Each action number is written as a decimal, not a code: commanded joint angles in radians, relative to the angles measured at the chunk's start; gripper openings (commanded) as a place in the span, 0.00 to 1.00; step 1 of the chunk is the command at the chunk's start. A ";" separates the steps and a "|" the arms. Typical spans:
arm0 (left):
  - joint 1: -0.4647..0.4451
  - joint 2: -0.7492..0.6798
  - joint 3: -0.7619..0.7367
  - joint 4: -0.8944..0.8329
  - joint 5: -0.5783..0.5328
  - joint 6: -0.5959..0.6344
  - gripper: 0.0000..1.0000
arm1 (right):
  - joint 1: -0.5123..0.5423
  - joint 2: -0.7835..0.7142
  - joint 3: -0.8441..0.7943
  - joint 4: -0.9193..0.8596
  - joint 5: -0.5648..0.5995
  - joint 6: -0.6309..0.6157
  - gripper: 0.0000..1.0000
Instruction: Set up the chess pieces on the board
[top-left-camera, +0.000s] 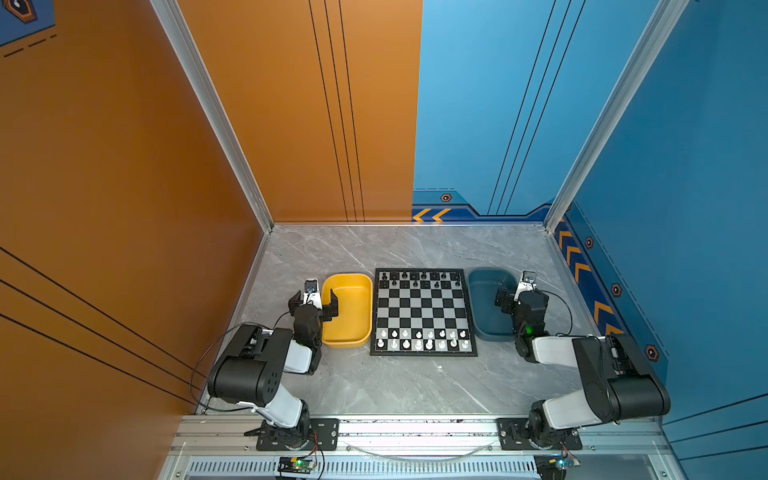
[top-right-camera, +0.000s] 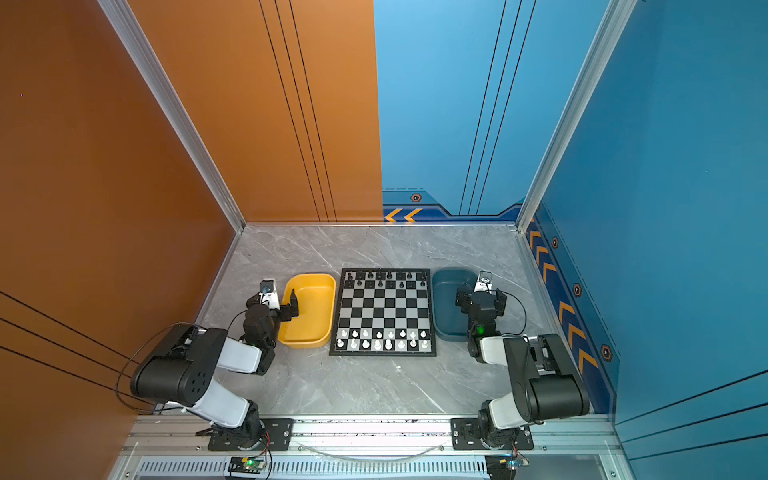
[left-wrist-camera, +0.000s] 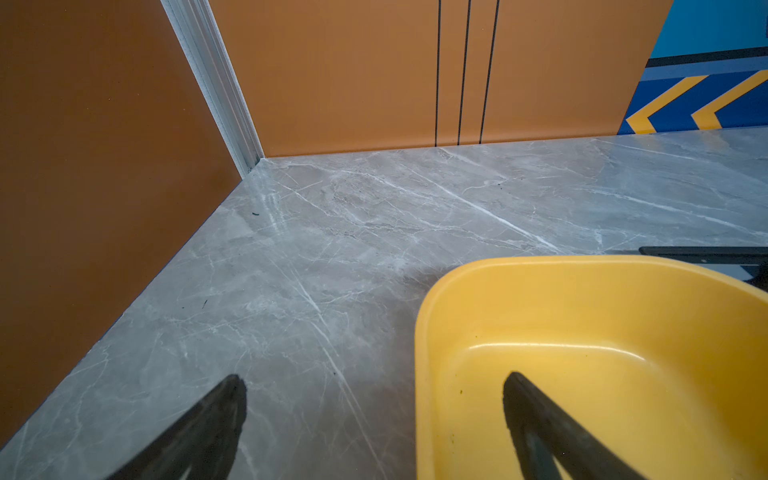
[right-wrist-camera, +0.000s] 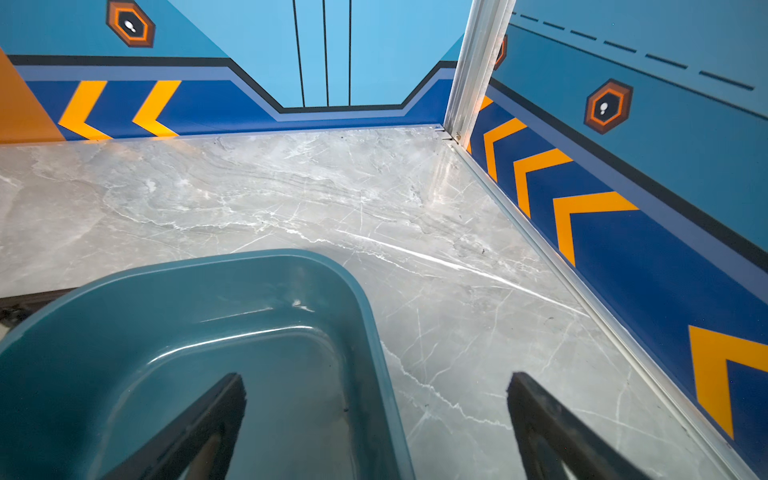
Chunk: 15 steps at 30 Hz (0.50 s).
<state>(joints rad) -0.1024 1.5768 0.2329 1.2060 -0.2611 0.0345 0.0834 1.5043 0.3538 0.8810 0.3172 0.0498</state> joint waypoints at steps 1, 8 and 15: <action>0.010 -0.007 0.043 -0.073 0.001 0.006 0.98 | -0.016 0.025 0.012 0.010 -0.035 0.014 1.00; 0.047 -0.014 0.142 -0.273 -0.004 -0.041 0.98 | -0.020 0.027 0.014 0.012 -0.042 0.016 1.00; 0.046 -0.016 0.140 -0.275 -0.006 -0.042 0.98 | -0.022 0.027 0.016 0.009 -0.049 0.016 1.00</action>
<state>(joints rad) -0.0582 1.5745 0.3664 0.9695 -0.2680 0.0029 0.0677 1.5288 0.3542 0.8833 0.2844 0.0521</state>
